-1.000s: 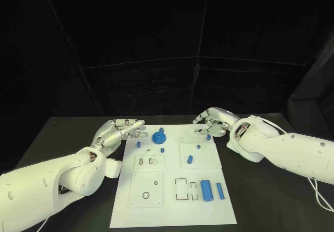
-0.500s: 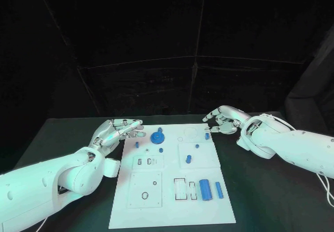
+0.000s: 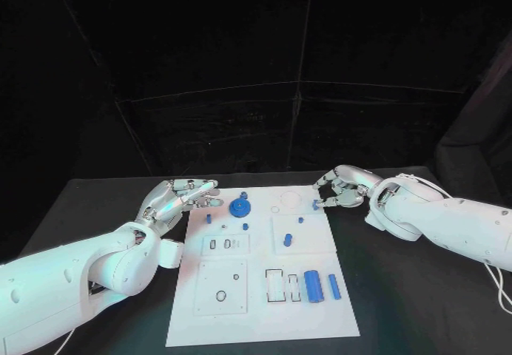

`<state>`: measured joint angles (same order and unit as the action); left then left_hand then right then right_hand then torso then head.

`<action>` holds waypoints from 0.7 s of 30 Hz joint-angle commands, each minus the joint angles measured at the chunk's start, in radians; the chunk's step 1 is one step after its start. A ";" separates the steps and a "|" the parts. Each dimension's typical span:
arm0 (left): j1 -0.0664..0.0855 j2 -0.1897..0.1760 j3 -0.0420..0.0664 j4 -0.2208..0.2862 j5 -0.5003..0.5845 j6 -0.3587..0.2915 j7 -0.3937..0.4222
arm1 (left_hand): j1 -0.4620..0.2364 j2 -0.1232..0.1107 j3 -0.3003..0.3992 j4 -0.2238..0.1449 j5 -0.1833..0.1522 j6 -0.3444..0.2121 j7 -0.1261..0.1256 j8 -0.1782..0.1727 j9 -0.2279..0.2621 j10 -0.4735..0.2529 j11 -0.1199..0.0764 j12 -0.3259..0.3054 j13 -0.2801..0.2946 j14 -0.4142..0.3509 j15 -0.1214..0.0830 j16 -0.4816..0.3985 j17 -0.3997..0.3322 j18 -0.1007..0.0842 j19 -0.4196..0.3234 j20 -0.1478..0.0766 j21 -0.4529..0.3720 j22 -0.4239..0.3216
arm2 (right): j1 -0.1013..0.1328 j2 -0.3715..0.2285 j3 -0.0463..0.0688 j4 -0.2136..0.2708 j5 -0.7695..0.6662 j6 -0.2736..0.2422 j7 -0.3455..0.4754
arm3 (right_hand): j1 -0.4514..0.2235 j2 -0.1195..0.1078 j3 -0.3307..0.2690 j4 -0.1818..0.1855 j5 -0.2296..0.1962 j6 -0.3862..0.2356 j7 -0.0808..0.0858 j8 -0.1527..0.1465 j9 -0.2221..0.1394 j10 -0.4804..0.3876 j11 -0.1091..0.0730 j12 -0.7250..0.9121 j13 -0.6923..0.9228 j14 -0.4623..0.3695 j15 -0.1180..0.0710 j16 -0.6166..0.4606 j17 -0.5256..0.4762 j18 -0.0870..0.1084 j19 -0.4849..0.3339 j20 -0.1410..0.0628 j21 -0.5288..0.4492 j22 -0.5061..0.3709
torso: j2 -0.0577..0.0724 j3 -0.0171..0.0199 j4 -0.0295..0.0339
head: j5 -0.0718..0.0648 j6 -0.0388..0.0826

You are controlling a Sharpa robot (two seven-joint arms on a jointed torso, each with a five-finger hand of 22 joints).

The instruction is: Assemble the parts on the task board

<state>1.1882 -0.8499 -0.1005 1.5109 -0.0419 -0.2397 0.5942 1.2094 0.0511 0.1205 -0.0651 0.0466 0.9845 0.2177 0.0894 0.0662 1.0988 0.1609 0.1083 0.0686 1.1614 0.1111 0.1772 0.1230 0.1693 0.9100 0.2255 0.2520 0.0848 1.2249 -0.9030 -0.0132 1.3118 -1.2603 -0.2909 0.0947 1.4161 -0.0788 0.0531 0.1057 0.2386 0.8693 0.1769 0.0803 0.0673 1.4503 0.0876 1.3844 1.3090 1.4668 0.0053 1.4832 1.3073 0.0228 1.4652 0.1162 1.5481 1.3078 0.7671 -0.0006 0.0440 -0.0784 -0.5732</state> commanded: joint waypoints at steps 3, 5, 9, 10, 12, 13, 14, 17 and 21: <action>0.001 0.000 0.001 0.002 0.018 0.014 0.007 | 0.003 0.008 0.000 -0.006 0.003 -0.004 0.005 -0.004 0.000 -0.003 0.001 -0.006 -0.001 0.000 0.003 -0.006 0.001 0.015 -0.001 0.006 -0.006 -0.001 | -0.006 0.000 0.001 -0.002 -0.013 0.047 -0.010 | -0.007 -0.007 -0.009 0.001 -0.007 -0.010 -0.002 -0.004 -0.001 -0.006 -0.002 -0.004 0.085 0.064 0.005 -0.004 0.088 -0.006 0.053 0.005 -0.005 0.194 | -0.001 -0.0009 0.0016 | 0.001 0.001; 0.001 0.000 0.001 0.002 0.019 0.014 0.007 | 0.003 0.008 0.000 -0.006 0.003 -0.004 0.005 -0.004 0.000 -0.003 0.001 -0.006 -0.001 0.000 0.003 -0.006 0.001 0.015 -0.001 0.006 -0.006 -0.001 | -0.008 0.000 0.001 -0.003 -0.013 0.048 -0.011 | -0.008 -0.007 -0.010 0.002 -0.007 -0.010 -0.001 -0.004 -0.001 -0.006 -0.002 -0.004 0.085 0.064 0.005 -0.005 0.088 -0.006 0.054 0.005 -0.005 0.194 | -0.001 -0.0002 0.0003 | 0.002 0.000; 0.001 0.000 0.001 0.002 0.020 0.014 0.007 | 0.003 0.008 0.000 -0.006 0.003 -0.004 0.005 -0.004 0.000 -0.003 0.001 -0.006 -0.001 0.000 0.003 -0.006 0.001 0.015 -0.001 0.006 -0.006 -0.001 | -0.011 0.004 0.001 -0.008 -0.013 0.050 -0.011 | -0.011 -0.006 -0.013 0.003 -0.007 -0.011 -0.001 -0.004 0.000 -0.005 -0.001 -0.003 0.086 0.064 0.005 -0.004 0.088 -0.006 0.054 0.005 -0.005 0.194 | -0.001 0.0002 0.0003 | 0.000 0.000; 0.001 0.000 0.001 0.002 0.020 0.014 0.007 | 0.003 0.008 0.000 -0.006 0.003 -0.004 0.005 -0.004 0.000 -0.003 0.001 -0.006 -0.001 0.000 0.003 -0.006 0.001 0.015 -0.001 0.006 -0.006 -0.001 | -0.012 0.005 0.001 -0.009 -0.013 0.050 -0.012 | -0.011 -0.006 -0.013 0.003 -0.007 -0.011 -0.001 -0.004 0.000 -0.005 -0.001 -0.003 0.086 0.064 0.005 -0.004 0.088 -0.006 0.054 0.005 -0.005 0.194 | -0.001 -0.0001 0.0007 | 0.000 0.001; 0.001 0.001 0.001 0.002 0.020 0.014 0.007 | 0.003 0.008 0.000 -0.006 0.003 -0.004 0.005 -0.004 0.000 -0.003 0.001 -0.006 -0.001 0.000 0.003 -0.006 0.001 0.015 -0.001 0.006 -0.006 -0.001 | -0.012 0.007 0.001 -0.011 -0.013 0.050 -0.013 | -0.011 -0.005 -0.013 0.003 -0.007 -0.011 -0.001 -0.004 0.000 -0.005 -0.001 -0.003 0.086 0.064 0.005 -0.004 0.089 -0.006 0.054 0.005 -0.005 0.194 | -0.001 -0.0004 0.0017 | -0.001 0.001; 0.001 0.001 0.001 0.002 0.020 0.014 0.007 | 0.003 0.008 0.000 -0.006 0.003 -0.004 0.005 -0.004 0.000 -0.003 0.001 -0.006 -0.001 0.000 0.003 -0.006 0.001 0.015 -0.001 0.006 -0.006 -0.001 | -0.012 0.009 0.001 -0.013 -0.013 0.050 -0.014 | -0.012 -0.004 -0.014 0.004 -0.006 -0.011 -0.001 -0.003 0.000 -0.005 -0.001 -0.002 0.087 0.065 0.006 -0.003 0.090 -0.006 0.055 0.005 -0.005 0.195 | -0.001 -0.0005 0.0020 | -0.002 0.001; 0.001 0.001 0.001 0.003 0.020 0.014 0.007 | 0.003 0.008 0.000 -0.006 0.003 -0.004 0.005 -0.004 0.000 -0.003 0.001 -0.006 -0.001 0.000 0.003 -0.006 0.001 0.015 -0.001 0.006 -0.006 -0.001 | -0.013 0.011 0.001 -0.015 -0.013 0.051 -0.015 | -0.012 -0.004 -0.014 0.004 -0.006 -0.011 -0.001 -0.003 0.000 -0.005 -0.001 -0.002 0.087 0.065 0.006 -0.003 0.090 -0.006 0.055 0.005 -0.005 0.195 | -0.001 -0.0003 0.0020 | -0.001 0.001; 0.001 0.002 0.001 0.003 0.021 0.014 0.007 | 0.003 0.008 0.000 -0.006 0.003 -0.004 0.005 -0.004 0.000 -0.003 0.001 -0.006 -0.001 0.000 0.003 -0.006 0.001 0.015 -0.001 0.006 -0.006 -0.001 | -0.013 0.018 0.001 -0.022 -0.014 0.053 -0.019 | -0.009 0.005 -0.015 0.003 -0.004 -0.005 -0.001 0.001 0.002 -0.003 -0.001 0.000 0.089 0.065 0.006 -0.003 0.090 -0.006 0.055 0.006 -0.004 0.196 | -0.001 -0.0002 0.0023 | -0.001 0.000; 0.001 0.002 0.001 0.003 0.021 0.014 0.007 | 0.003 0.008 0.000 -0.006 0.003 -0.004 0.005 -0.004 0.000 -0.003 0.001 -0.006 -0.001 0.000 0.003 -0.006 0.001 0.015 -0.001 0.006 -0.006 -0.001 | -0.019 0.023 0.001 -0.027 -0.014 0.053 -0.024 | -0.001 0.014 -0.013 -0.002 -0.004 0.000 -0.001 0.006 0.004 -0.002 -0.001 0.001 0.090 0.065 0.006 -0.003 0.092 -0.007 0.056 0.006 -0.004 0.197 | -0.001 -0.0005 0.0004 | 0.001 0.000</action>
<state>1.1881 -0.8488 -0.1005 1.5116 -0.0253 -0.2388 0.5942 1.2094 0.0511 0.1205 -0.0650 0.0466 0.9845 0.2177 0.0895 0.0662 1.0988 0.1609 0.1083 0.0686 1.1614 0.1111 0.1772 0.1228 0.1692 0.9100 0.2254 0.2520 0.0849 1.2064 -0.8813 -0.0129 1.2861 -1.2693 -0.2483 0.0774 1.4124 -0.0740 0.0421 0.1066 0.2385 0.8626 0.1773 0.0803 0.0694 1.4504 0.0876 1.3845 1.3090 1.4668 0.0053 1.4833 1.3074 0.0228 1.4652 0.1162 1.5481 1.3077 0.7659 -0.0009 0.0453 -0.0794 -0.5735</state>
